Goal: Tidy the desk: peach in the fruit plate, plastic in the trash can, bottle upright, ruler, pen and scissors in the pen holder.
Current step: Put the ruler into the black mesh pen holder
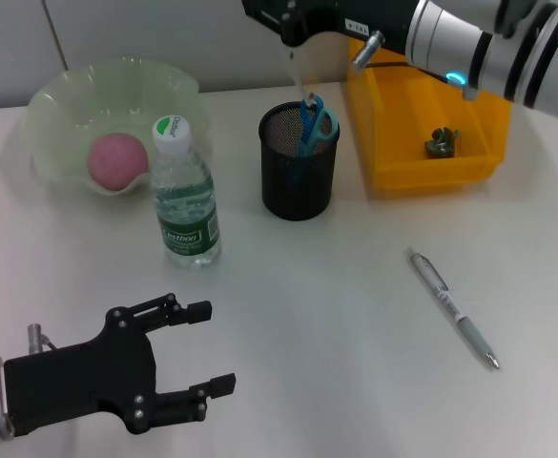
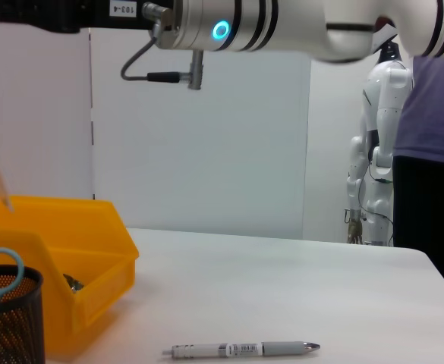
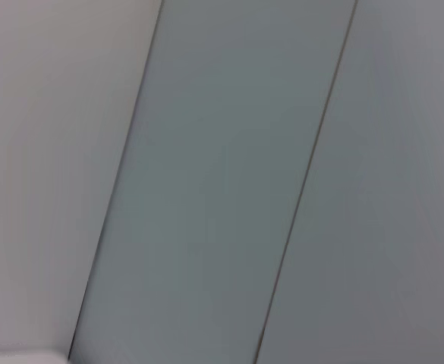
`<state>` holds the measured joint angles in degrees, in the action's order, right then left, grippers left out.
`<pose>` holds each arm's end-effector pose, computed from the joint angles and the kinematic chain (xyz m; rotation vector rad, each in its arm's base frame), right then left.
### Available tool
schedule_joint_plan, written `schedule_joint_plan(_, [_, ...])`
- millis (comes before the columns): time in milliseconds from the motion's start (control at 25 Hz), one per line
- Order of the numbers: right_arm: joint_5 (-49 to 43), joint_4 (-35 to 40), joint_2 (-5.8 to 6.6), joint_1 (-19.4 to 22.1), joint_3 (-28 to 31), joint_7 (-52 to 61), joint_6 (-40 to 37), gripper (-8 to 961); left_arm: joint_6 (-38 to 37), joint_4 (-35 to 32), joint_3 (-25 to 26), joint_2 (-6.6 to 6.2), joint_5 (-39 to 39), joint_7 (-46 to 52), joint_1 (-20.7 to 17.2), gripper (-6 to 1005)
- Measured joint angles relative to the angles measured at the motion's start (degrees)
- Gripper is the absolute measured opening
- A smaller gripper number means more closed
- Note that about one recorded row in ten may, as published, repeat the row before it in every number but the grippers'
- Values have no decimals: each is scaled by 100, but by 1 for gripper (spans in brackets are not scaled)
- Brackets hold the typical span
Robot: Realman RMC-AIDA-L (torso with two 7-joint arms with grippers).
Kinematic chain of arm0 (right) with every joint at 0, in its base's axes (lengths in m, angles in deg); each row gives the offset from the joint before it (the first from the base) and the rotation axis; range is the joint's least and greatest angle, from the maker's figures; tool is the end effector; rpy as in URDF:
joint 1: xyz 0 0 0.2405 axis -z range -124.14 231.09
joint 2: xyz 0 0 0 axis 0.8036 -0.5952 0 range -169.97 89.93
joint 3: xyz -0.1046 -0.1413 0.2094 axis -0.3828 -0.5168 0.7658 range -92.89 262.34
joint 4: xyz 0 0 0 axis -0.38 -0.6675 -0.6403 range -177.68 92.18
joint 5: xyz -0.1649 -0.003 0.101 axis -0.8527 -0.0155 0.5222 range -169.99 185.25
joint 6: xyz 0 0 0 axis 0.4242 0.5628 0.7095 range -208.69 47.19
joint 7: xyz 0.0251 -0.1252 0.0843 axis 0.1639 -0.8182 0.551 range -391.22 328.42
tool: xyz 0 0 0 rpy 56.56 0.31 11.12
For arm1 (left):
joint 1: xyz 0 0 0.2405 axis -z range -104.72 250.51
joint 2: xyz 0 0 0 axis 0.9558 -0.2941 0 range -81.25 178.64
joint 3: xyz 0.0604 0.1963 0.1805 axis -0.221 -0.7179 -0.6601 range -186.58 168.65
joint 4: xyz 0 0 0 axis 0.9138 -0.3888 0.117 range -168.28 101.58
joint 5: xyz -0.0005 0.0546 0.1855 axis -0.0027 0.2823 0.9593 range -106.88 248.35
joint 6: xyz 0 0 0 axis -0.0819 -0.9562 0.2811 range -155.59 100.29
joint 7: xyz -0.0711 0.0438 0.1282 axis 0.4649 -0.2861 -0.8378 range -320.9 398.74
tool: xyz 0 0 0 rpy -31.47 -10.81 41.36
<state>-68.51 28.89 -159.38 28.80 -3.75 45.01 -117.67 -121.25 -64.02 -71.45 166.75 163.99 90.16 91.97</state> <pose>0.1137 0.3921 -0.0027 -2.2491 0.0491 0.7504 -0.2731 0.2499 -0.0487 -2.8050 -0.1729 -0.8891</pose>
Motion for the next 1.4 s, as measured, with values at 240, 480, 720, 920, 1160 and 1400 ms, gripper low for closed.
schedule_joint_plan(240, [1271, -691, 0, -101, 3, -1111, -127, 382, 0, -3, 0, -9, 0, -7, -26, 798])
schedule_joint_plan(480, [1318, -960, 0, -77, 11, -1128, -115, 385, 0, 9, 0, -11, 0, -11, -42, 798])
schedule_joint_plan(720, [1473, -1507, -6, -219, 47, -1276, -134, 388, 21, 17, 0, -5, 0, -72, -40, 797])
schedule_joint_plan(920, [2134, -1923, -9, -350, 49, -1885, -428, 391, 25, 18, 0, -2, -1, -74, -35, 797])
schedule_joint_plan(1160, [2621, -2296, -9, -459, 68, -2494, -668, 394, 27, 18, 0, -1, -4, -74, -41, 797])
schedule_joint_plan(1400, [3558, -3080, -15, -659, 79, -3558, -1272, 397, 35, 18, 0, 5, -8, -73, -36, 797])
